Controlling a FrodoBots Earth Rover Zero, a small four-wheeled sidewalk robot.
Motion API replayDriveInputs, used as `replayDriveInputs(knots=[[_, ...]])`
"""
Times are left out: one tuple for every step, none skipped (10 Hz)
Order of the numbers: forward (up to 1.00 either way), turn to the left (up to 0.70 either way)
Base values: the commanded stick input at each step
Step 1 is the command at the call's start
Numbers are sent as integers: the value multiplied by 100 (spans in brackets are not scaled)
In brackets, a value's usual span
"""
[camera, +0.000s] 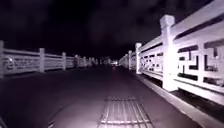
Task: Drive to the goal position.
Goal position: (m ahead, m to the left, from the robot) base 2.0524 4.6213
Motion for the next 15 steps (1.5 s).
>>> replayDriveInputs(knots=[[45, 0], [45, 0], [45, 0], [45, 0], [45, 0], [45, 0], [45, 0], [45, 0], [45, 0], [45, 0], [45, 0], [45, 0], [45, 0], [45, 0], [45, 0]])
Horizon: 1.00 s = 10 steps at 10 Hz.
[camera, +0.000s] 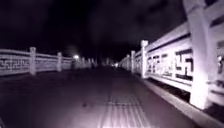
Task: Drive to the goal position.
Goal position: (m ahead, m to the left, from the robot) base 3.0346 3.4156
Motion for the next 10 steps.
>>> replayDriveInputs(knots=[[45, 0], [45, 0], [45, 0], [45, 0], [45, 0], [45, 0], [45, 0], [45, 0], [45, 0], [45, 0]])
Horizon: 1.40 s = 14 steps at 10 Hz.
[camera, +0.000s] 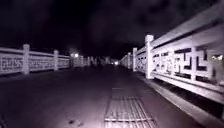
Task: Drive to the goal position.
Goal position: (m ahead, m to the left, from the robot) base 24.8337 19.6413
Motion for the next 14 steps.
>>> replayDriveInputs(knots=[[45, 0], [45, 0], [45, 0], [45, 0], [45, 0], [45, 0], [45, 0], [45, 0], [45, 0], [45, 0], [45, 0], [45, 0], [45, 0], [45, 0]])
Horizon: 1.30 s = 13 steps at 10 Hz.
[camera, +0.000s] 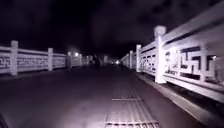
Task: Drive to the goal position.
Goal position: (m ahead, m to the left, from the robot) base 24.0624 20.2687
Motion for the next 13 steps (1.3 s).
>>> replayDriveInputs(knots=[[45, 0], [45, 0], [45, 0], [45, 0], [45, 0], [45, 0], [45, 0], [45, 0], [45, 0], [45, 0], [45, 0], [45, 0], [45, 0]])
